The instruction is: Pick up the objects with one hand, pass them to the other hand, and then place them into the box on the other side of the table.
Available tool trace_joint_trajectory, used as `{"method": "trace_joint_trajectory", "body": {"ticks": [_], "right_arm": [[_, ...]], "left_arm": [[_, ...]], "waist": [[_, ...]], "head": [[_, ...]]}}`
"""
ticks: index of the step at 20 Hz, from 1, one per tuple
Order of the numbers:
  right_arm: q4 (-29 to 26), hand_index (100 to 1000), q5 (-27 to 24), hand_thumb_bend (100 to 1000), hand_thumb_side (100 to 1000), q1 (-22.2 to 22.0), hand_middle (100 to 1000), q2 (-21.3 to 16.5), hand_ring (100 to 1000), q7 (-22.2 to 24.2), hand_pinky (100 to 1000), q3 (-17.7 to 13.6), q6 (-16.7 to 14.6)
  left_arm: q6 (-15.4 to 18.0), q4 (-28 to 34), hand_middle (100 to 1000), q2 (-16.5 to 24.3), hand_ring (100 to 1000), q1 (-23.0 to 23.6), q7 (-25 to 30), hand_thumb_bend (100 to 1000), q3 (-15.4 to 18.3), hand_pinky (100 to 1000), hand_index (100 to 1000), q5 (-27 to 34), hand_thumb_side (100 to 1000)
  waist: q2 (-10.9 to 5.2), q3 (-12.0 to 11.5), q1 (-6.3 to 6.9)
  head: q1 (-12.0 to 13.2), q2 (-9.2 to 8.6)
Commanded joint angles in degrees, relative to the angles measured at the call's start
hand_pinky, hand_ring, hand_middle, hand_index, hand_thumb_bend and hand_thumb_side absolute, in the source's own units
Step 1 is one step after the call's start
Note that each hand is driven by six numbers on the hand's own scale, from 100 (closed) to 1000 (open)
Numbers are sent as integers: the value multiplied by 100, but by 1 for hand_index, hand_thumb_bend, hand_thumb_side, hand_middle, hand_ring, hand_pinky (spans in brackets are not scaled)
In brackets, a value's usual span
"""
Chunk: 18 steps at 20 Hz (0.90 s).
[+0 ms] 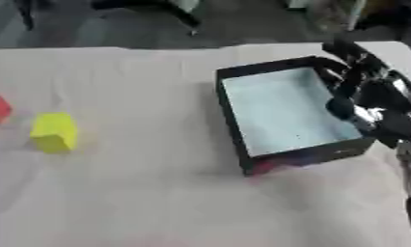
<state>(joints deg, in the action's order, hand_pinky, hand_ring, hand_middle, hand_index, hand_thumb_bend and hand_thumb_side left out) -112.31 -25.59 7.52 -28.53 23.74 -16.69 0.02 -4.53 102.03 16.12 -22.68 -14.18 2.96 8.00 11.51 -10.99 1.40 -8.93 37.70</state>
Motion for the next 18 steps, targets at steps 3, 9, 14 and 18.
{"method": "trace_joint_trajectory", "body": {"ticks": [3, 9, 14, 18], "right_arm": [[-78, 1000, -20, 619, 281, 37, 1000, -167, 1000, -16, 1000, -62, -2], [-96, 1000, 1, 619, 280, 48, 1000, -174, 1000, -38, 1000, -79, -10], [-124, 1000, 22, 620, 283, 33, 1000, -211, 1000, -144, 1000, -142, -25], [-169, 1000, 98, 620, 283, -40, 1000, -288, 1000, -231, 1000, -160, -100]], "left_arm": [[9, 110, 744, 161, 637, -92, -13, 539, 41, 926, 800, -10, 607], [8, 112, 745, 164, 638, -104, -30, 540, 56, 926, 800, -9, 607], [16, 107, 748, 255, 643, -217, -160, 541, 172, 926, 805, -37, 602], [-100, -39, 752, 827, 652, -367, -186, 549, 190, 923, 811, -198, 588]], "waist": [[-75, -5, 74], [-34, 1, 88], [40, -12, 118], [86, -18, 155]], "head": [[333, 24], [454, -2], [593, -49], [711, -19]]}}
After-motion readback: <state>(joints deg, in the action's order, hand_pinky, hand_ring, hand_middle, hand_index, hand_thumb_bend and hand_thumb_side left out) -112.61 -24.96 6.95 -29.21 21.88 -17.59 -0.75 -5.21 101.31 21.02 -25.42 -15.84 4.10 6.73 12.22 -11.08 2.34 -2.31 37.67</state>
